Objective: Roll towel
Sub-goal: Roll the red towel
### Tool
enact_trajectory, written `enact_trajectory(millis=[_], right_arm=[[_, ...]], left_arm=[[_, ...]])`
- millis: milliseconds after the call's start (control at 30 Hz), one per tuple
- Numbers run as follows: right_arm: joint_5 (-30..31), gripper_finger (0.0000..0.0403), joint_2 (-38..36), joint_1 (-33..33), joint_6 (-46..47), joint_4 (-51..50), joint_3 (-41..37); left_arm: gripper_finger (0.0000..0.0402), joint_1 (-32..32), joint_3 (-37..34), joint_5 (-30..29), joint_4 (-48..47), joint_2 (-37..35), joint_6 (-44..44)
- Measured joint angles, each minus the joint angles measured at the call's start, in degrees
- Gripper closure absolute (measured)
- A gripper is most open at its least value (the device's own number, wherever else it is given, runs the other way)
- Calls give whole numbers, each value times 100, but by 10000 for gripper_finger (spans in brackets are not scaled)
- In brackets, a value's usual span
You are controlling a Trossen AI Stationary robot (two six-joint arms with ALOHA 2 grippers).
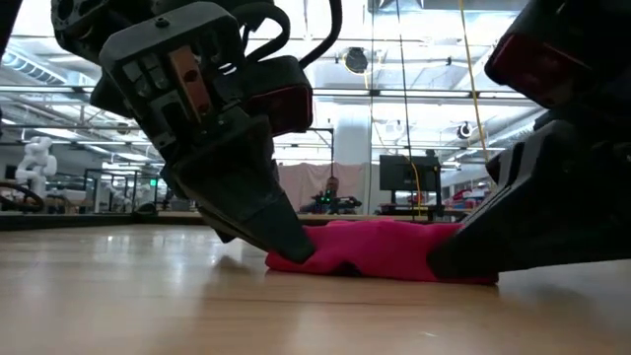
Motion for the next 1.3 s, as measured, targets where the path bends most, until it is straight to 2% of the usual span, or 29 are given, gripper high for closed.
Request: enact_trajectory(millis=[200,367,500,600,767,867,967,1167,1300], right_arm=[[-194,399,-72,-16,679,-67,-2],[-528,399,-188,-127,982,-111,-3],[-941,401,-254,-276,1103,-106,-4],[-1278,401,-271,-417,1364,-91,-2],[-1419,402,-279,-523,1596,-54,-1],[-1421,402,-289,-531,1675,-62,-2],[-1419,402,-289,-544,1710,-61,-2],[-1407,400,-287,-549,1736,-44,-7],[-1404,399,-286,-556,1736,-43,-7]], left_arm=[[344,-116,-7,-64,-267,-128,52],[293,-234,-24,-266,-1155,-532,323],[269,-431,-35,-473,-1531,-803,544],[266,-711,-35,-815,-1328,-848,930],[265,-1220,-22,-2285,-538,-739,1736],[265,-1476,-24,-2830,-374,-741,2144],[265,-1608,-22,-3105,-397,-745,2292],[263,-1587,-28,-3242,-405,-441,2387],[236,-1560,-13,-3238,-95,-249,2394]])
